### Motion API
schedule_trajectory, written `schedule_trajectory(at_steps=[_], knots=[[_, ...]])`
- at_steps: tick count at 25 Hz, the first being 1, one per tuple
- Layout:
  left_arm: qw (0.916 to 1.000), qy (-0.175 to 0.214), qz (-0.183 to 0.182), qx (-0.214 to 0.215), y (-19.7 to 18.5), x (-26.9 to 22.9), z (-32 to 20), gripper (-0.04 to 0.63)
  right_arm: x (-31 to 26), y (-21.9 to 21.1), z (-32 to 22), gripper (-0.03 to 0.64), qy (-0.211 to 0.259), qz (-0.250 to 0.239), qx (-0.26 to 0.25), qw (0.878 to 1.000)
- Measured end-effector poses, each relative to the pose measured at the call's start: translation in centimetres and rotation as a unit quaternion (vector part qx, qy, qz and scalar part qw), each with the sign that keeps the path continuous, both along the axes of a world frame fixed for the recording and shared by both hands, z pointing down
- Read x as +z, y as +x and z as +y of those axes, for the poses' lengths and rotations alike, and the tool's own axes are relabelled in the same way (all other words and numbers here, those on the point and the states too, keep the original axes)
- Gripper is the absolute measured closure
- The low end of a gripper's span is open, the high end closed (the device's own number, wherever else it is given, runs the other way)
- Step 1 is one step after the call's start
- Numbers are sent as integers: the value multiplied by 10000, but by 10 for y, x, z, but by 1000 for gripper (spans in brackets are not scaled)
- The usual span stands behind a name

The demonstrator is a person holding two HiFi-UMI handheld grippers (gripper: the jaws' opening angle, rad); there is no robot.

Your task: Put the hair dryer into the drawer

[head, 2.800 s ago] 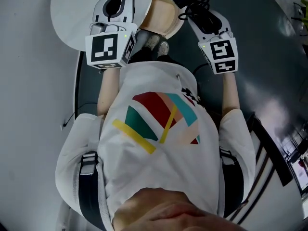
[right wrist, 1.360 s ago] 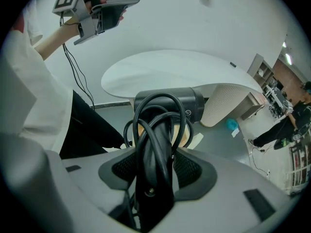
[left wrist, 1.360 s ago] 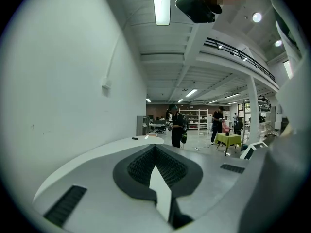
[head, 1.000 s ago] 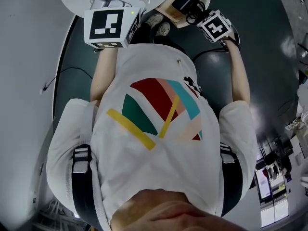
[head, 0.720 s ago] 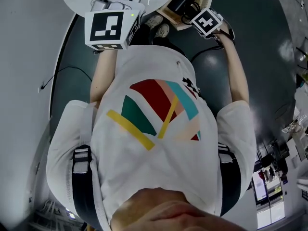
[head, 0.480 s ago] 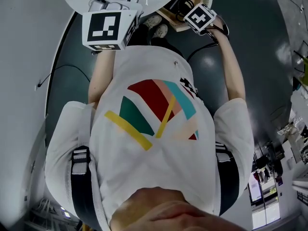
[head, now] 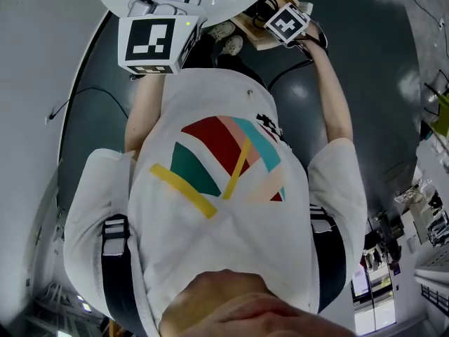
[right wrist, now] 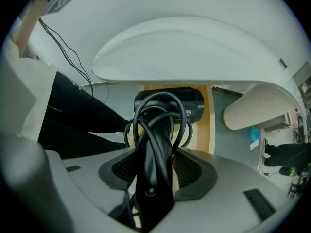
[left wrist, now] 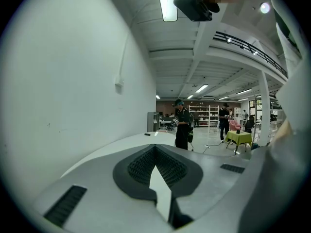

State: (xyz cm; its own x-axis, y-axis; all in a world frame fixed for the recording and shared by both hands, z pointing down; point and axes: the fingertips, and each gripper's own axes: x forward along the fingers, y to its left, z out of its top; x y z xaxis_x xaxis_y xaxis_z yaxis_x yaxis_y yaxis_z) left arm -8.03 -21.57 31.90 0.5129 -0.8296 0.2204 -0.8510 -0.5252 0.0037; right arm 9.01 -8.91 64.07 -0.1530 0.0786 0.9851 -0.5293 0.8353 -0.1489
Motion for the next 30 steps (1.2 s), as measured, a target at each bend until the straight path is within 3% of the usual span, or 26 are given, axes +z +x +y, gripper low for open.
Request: schedule_trajectory(at_steps=[4,9,15,20,25,30], knots=[[10000,-35,-51,-51,-1,4,-3,581,7,10,-1,397,-83,314,13,9995],[9999,-73,-116,-43,2,5,-8,581,17,-16,-20,397,207,-363,-32,9991],[9998,-96,-180,-7,7,3,-18,581,25,-25,-42,397,448,-661,76,9968],[9996,-205,-185,55,13,15,-11,581,41,-24,-24,397,19,-545,121,9984],[9994,-266,-175,95,23,21,-5,581,42,-31,-28,397,194,-630,-239,9975],[9993,-318,-192,106,31,22,0,581,32,-66,-52,397,798,-1077,-788,9878]])
